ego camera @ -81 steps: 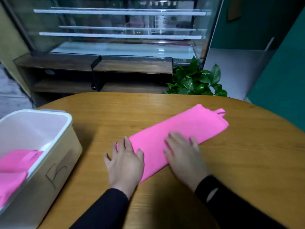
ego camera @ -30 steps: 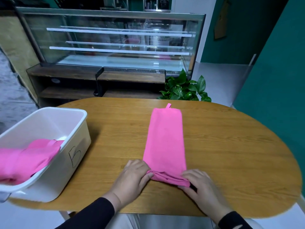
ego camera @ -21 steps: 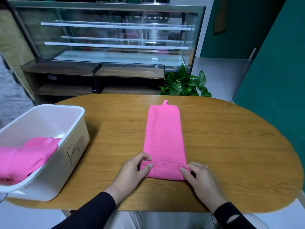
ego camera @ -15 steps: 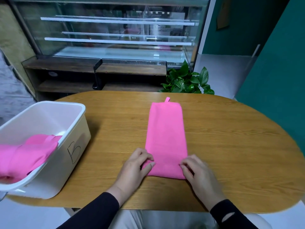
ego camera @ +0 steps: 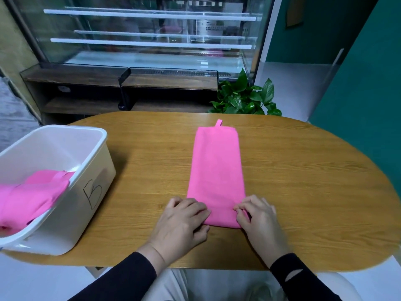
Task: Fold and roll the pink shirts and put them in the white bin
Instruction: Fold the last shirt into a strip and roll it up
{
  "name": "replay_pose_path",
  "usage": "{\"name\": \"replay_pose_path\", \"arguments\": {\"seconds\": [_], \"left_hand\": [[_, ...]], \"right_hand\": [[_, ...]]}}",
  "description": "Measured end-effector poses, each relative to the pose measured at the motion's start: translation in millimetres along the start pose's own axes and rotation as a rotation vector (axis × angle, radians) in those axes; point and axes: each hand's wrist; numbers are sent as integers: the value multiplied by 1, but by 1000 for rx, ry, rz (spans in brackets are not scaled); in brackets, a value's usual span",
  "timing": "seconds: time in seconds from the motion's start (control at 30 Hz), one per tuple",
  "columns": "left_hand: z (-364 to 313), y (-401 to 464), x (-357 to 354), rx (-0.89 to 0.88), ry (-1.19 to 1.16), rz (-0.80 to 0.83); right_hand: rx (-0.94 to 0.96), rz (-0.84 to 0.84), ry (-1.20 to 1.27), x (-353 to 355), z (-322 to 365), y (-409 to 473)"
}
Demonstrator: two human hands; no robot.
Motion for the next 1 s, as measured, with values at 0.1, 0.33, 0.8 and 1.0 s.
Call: {"name": "replay_pose_path", "arguments": {"seconds": [0.1,0.33,0.8,1.0], "left_hand": [[1,2,-2,46,-6,78],[-1,4,0,84,0,107],[-1,-14,9,180,-110,140],[3,-3,5,402,-224,148]], "right_hand": [[197,-55,-129,2,6,-9],[230,136,-192,7,-1,-20],[33,247,103,43,8,-12],[-176,228,301,39,0,-2]]}}
Point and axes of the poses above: each hand's wrist, its own y-axis towards the middle knuckle, its own x-axis out of the back of the hand, z = x × y, and after that the axes turned 15 degrees about x, right-handed
